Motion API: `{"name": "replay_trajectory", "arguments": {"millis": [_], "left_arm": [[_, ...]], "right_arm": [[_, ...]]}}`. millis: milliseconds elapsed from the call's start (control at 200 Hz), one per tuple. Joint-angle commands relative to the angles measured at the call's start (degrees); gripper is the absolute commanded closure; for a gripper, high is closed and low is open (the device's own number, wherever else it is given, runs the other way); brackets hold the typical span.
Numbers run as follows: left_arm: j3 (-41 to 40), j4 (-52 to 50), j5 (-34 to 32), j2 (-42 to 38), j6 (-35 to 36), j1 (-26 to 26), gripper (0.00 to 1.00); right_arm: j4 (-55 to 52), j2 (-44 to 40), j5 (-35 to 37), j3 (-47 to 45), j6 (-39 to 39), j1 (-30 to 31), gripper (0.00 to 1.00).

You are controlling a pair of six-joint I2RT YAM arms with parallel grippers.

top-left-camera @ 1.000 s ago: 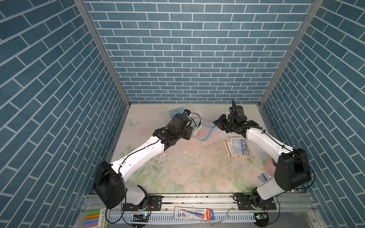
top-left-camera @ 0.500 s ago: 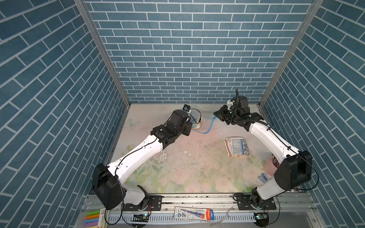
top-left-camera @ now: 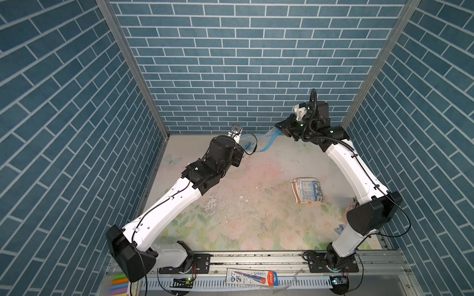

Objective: Place the folded towel into the vacuum bag
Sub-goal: Adjust the vacuum bag at the center of the board.

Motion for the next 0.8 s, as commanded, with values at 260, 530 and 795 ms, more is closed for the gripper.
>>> {"name": "replay_trajectory", "arguments": {"millis": [260, 530, 795], "left_arm": [[4.66, 2.49, -5.83, 0.29, 6.84, 1.9, 1.0], [3.53, -2.64, -5.65, -3.31, 6.11, 2.49, 1.0], [-10.63, -6.83, 1.1, -7.09, -7.43, -4.96, 1.0]], "right_arm": [[-3.1, 10.83, -7.54, 11.81, -2.38, 0.75, 1.0], [-10.93, 22.83, -10.12, 31.94, -6.36, 3.75, 1.0], [-11.06, 14.18, -1.02, 9.78, -9.96, 4.04, 1.0]]}}
